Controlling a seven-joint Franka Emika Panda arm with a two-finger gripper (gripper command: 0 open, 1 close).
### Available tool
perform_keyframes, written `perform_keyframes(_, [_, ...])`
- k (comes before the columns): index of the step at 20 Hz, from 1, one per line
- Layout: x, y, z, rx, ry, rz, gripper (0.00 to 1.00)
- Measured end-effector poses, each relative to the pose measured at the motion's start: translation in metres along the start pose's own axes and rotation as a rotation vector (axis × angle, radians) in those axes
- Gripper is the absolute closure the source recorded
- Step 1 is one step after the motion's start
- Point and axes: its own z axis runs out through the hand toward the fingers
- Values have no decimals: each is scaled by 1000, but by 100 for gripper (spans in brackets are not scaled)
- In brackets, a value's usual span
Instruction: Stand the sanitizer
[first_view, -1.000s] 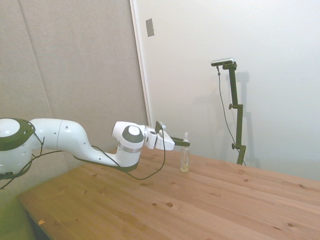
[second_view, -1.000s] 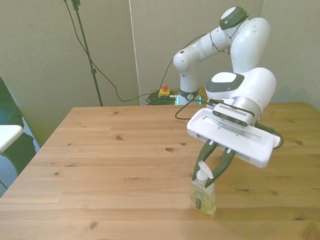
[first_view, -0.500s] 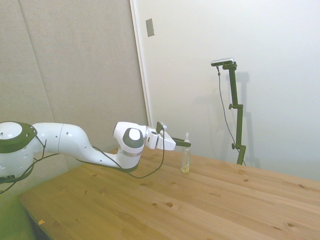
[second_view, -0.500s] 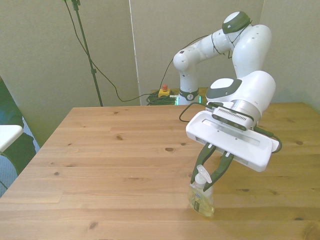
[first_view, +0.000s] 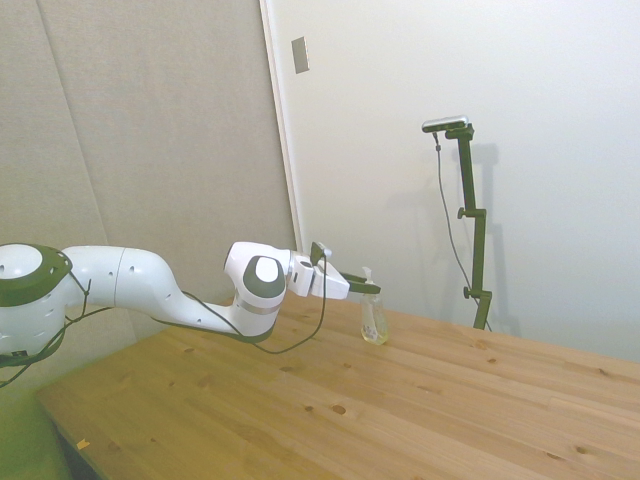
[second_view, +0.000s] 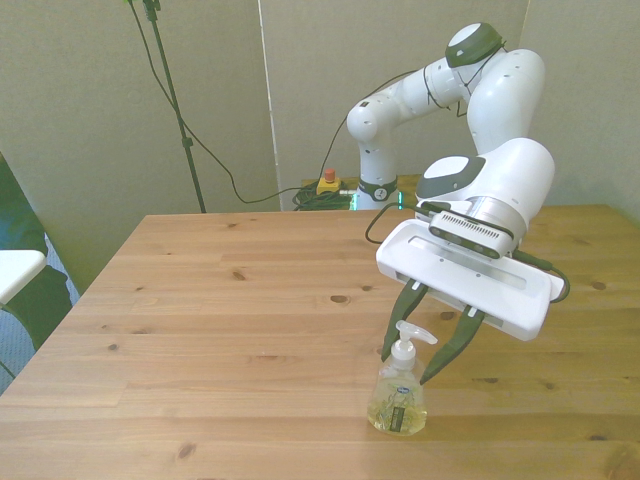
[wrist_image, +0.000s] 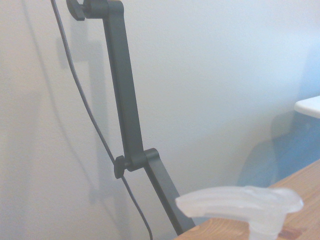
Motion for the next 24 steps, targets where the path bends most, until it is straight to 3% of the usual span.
perform_keyframes(5, [8, -4, -7, -28, -48, -4, 0])
perform_keyframes(13, [44, -25, -50, -130, -316, -15, 0])
perform_keyframes(18, [75, -6, -84, -216, -497, -76, 0])
perform_keyframes(24, [87, 40, -118, -352, -691, -219, 0])
